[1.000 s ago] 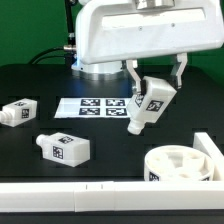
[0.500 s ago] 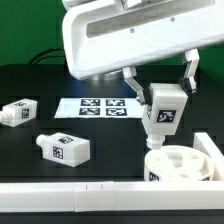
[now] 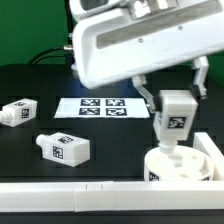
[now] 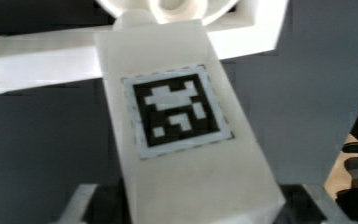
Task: Assemble stool
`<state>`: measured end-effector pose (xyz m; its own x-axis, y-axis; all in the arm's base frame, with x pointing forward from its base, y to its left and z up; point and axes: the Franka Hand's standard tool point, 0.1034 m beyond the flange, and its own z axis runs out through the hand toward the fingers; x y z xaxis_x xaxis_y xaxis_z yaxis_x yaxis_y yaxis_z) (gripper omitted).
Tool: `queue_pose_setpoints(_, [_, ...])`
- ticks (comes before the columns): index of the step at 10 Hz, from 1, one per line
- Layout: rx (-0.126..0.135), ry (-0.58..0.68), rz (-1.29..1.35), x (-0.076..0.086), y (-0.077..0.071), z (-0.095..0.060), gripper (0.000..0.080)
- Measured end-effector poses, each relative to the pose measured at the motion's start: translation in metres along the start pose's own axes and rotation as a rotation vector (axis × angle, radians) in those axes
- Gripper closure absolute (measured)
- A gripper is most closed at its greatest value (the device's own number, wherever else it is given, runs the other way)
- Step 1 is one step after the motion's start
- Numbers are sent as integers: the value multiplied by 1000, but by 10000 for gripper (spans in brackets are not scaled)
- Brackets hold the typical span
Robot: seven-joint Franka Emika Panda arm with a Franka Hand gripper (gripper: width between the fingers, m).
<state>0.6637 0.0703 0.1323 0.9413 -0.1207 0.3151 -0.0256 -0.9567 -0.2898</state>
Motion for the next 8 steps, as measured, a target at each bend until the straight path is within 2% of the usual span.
queue_pose_setpoints(1, [-5, 2, -18, -2, -5, 5, 439])
queue_pose_setpoints(2, [-25, 30, -38, 1, 8, 2, 439])
queue_pose_setpoints(4, [-26, 28, -31, 0, 10, 4, 439])
queue_pose_setpoints(6, [-36, 41, -29, -3, 12, 17, 439])
queue_pose_setpoints(8, [-28, 33, 15, -6, 0, 26, 439])
